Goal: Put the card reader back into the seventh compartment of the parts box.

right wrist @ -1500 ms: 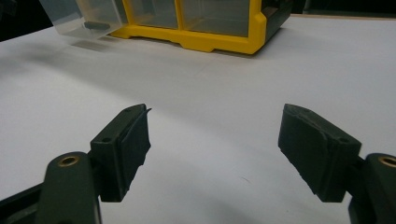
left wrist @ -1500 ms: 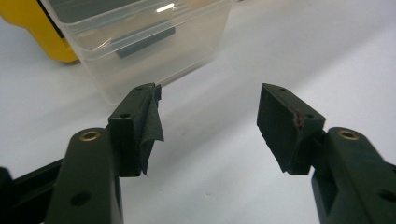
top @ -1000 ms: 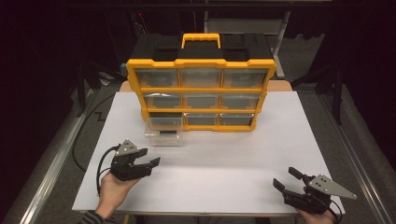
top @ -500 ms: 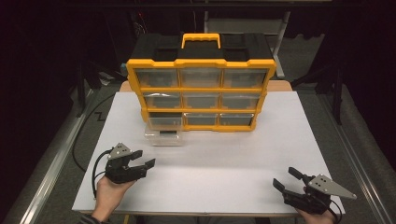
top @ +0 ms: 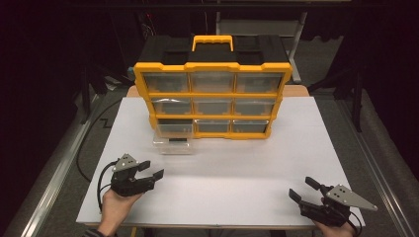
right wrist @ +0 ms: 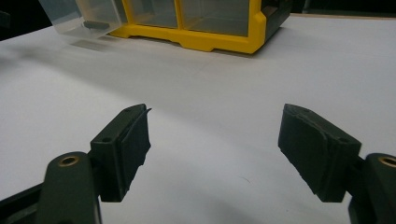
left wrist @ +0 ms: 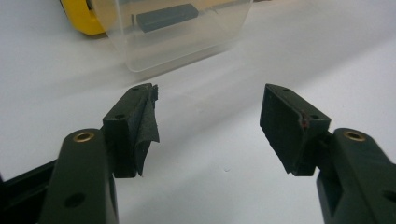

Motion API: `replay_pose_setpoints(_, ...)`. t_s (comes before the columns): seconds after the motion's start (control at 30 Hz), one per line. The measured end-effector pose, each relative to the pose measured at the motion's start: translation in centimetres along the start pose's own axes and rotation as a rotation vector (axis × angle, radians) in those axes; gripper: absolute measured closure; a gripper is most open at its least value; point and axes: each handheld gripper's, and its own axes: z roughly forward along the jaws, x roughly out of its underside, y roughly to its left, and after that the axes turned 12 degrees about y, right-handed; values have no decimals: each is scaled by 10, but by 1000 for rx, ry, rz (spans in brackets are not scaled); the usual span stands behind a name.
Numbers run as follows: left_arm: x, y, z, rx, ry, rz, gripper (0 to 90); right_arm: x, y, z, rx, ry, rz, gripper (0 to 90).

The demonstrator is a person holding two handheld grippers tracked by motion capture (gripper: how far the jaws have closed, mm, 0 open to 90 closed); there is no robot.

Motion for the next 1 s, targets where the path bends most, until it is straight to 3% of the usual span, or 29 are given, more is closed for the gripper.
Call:
replay_pose_setpoints(0.53,14,6,1,1,-25,-31,353,0,0,0,-1,2,3,253)
replay_pose_setpoints(1.0,28,11,0,-37,-51,-54,334,0,0,0,2,2,5,253)
